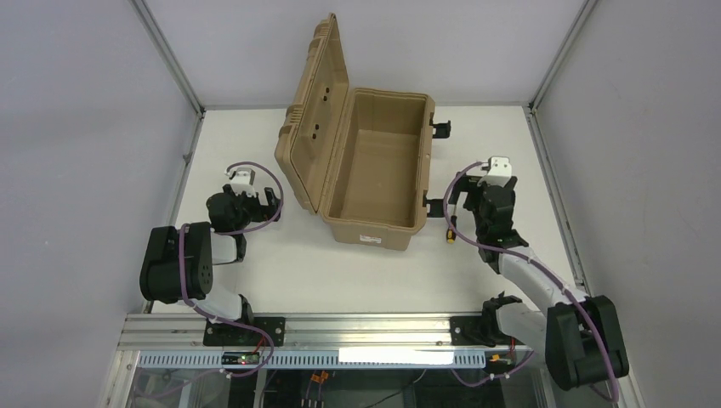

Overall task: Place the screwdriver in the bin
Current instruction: Pick up the screwdriver from the center of the board.

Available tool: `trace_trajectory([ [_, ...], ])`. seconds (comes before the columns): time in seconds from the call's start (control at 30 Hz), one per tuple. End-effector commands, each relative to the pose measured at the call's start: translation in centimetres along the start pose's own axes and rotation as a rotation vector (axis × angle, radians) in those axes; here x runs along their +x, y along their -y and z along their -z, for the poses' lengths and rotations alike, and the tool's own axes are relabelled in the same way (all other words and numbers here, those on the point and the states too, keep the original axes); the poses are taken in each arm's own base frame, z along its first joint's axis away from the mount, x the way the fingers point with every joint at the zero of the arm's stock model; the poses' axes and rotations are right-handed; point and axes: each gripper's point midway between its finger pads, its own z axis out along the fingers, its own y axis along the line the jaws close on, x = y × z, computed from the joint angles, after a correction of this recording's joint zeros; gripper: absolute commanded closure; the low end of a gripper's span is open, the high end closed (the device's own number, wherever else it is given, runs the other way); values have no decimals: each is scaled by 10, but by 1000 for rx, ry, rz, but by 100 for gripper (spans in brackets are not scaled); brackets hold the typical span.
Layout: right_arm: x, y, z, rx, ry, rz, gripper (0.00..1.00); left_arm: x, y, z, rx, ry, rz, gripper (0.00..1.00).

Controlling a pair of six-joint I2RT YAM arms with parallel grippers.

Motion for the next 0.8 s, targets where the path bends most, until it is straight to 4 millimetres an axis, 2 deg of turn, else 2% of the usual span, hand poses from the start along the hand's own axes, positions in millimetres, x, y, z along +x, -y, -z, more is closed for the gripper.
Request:
trace_trajectory([
  [0.0,-51,0,13,5,60,-2,1,-16,3,-3,14,47,-41,1],
  [0.13,-82,2,26,11,52,6,1,-16,4,-3,15,47,-41,1],
  [0.17,-96,1,30,5,62,4,1,-16,4,-3,15,47,-41,1],
  [0.27,-114,0,41,-11,55,8,1,-16,3,-3,14,48,-41,1],
  [0.37,-146,-3,55,-33,86,0,1,-16,4,-3,15,47,-41,1],
  [0.77,-235,-3,107,-70,110,9,1,-16,3,-3,14,46,-40,1],
])
